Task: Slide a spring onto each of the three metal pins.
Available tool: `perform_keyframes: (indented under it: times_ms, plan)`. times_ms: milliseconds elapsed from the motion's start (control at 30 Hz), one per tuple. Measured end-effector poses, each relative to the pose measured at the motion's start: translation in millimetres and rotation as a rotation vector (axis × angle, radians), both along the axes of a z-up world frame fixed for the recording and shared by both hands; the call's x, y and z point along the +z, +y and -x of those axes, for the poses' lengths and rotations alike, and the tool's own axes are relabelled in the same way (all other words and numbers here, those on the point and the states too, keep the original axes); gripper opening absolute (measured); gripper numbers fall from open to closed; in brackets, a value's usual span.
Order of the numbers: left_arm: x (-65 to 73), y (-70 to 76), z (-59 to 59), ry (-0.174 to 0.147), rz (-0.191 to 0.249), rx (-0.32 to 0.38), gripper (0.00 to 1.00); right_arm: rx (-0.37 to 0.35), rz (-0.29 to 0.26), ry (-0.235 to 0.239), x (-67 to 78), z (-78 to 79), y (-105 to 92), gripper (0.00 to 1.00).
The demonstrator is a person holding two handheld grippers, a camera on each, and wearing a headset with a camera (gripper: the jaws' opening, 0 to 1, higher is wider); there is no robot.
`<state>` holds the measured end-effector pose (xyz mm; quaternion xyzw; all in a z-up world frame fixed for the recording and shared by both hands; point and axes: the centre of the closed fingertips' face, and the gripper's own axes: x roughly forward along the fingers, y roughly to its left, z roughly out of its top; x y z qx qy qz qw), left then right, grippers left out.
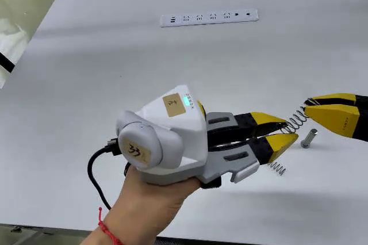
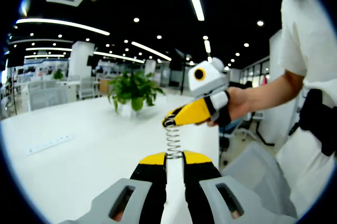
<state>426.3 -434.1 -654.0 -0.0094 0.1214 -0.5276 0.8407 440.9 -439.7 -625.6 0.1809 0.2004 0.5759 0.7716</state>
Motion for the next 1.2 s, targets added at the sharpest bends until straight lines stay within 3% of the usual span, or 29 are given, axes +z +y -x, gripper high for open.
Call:
perform_keyframes:
  times_ms: [767,1033,1200]
  plan:
    - [-5.9,-6.0,11.8,0.019,-0.011,-0.062,0.11,0.152,0.178,-0.165,3.4,16.8,18.8,0.12]
    - [-6.3,-5.8,14.9,0.015,-0.016,-0.075,0.10,0.228,0.271,-0.267,4.0,25.0,24.1,0.12]
    - [-6.1,-5.6,14.6,0.009,-0.016,-0.077,0.10,0.255,0.306,-0.299,4.5,26.3,25.6,0.12]
